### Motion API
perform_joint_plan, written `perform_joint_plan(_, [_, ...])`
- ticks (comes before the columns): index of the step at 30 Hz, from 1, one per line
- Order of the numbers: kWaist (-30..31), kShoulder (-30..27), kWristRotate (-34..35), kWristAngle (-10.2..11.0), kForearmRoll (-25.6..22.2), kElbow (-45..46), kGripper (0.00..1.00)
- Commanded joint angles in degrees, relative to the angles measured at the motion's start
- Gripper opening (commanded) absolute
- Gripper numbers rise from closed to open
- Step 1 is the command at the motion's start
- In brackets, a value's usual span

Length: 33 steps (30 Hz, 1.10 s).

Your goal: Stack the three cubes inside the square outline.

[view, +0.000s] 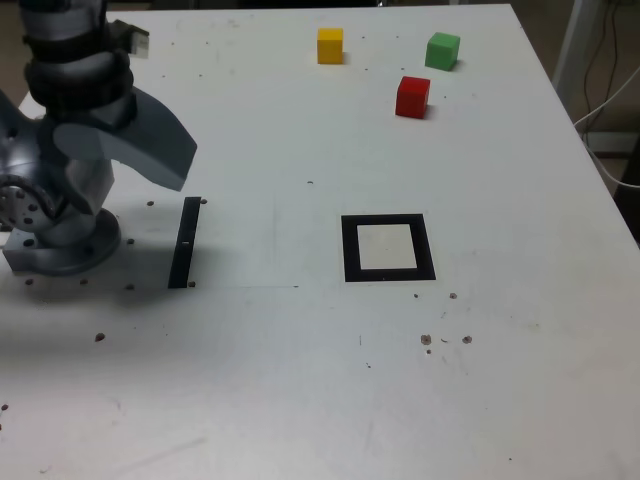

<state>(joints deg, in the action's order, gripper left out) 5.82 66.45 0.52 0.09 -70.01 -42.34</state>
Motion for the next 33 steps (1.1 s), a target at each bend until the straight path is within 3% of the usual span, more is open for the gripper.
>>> perform_joint_plan(1, [-0.11,0.06,-0.26,-0.37,-1.73,0.47,0.99])
perform_joint_plan(16, [-0.11,0.24,-1.48,-0.77,-2.94,0.25,0.99])
perform_joint_plan(26, [-0.52,8.44,-7.70,2.73,-4.07,-11.46,0.99])
perform_joint_plan(33, [-6.09,14.12,-15.05,5.59,-7.56,-23.30,0.99])
